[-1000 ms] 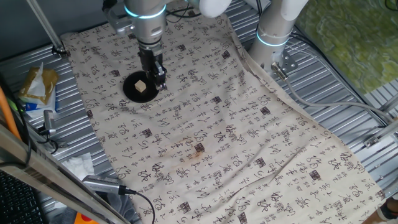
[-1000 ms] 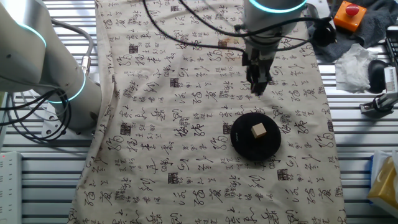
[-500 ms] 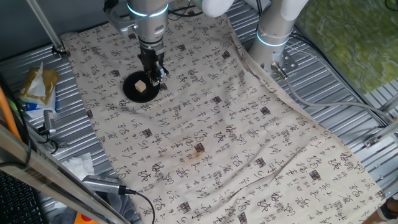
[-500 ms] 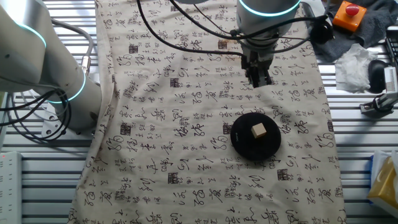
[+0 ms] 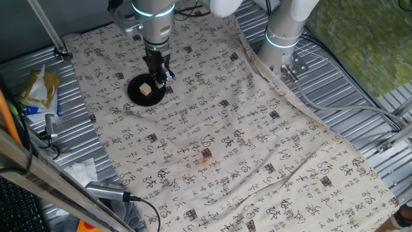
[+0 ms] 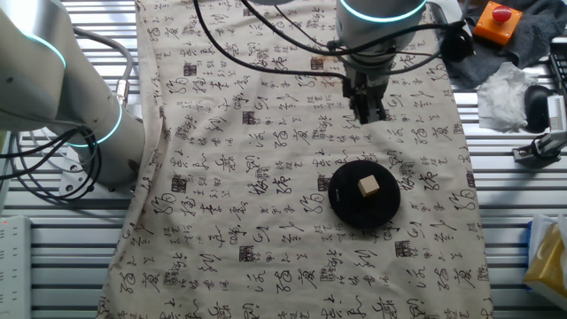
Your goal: Remove the object from the scale
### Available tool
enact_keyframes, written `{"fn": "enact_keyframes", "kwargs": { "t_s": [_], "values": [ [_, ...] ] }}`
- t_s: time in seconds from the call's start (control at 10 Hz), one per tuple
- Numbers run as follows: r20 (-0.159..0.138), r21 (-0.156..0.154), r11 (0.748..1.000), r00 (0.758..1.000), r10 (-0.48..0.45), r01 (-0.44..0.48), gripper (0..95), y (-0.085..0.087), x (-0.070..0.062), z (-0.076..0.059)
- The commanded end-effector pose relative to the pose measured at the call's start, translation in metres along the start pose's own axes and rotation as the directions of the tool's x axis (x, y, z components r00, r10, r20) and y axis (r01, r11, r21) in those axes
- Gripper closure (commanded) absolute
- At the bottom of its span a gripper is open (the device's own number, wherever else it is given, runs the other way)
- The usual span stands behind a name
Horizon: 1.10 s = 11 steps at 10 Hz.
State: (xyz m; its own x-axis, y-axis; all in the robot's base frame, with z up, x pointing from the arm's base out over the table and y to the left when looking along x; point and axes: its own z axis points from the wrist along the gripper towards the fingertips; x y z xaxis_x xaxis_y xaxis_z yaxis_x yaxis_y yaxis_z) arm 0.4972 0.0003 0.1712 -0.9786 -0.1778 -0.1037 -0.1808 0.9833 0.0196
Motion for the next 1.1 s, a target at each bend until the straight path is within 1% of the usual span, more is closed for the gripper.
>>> {"fn": "enact_keyframes", "kwargs": {
  "t_s": [0.1, 0.4, 0.6, 0.9, 1.0, 1.1],
  "values": [
    [0.005, -0.003, 1.0, 1.0, 0.011, -0.011, 57.0, 0.001, 0.0, -0.001],
    [0.024, -0.003, 1.0, 1.0, 0.002, -0.002, 0.0, 0.001, -0.001, -0.002],
    [0.024, -0.003, 1.0, 1.0, -0.002, 0.002, 0.0, 0.001, -0.003, -0.003],
    [0.026, -0.001, 1.0, 0.999, -0.027, 0.027, 0.0, 0.0, -0.011, -0.005],
    [0.029, 0.0, 0.999, 0.999, -0.038, 0.038, 19.0, -0.001, -0.012, -0.004],
    [0.033, 0.001, 0.999, 0.998, -0.049, 0.049, 19.0, -0.002, -0.013, -0.002]
  ]
}}
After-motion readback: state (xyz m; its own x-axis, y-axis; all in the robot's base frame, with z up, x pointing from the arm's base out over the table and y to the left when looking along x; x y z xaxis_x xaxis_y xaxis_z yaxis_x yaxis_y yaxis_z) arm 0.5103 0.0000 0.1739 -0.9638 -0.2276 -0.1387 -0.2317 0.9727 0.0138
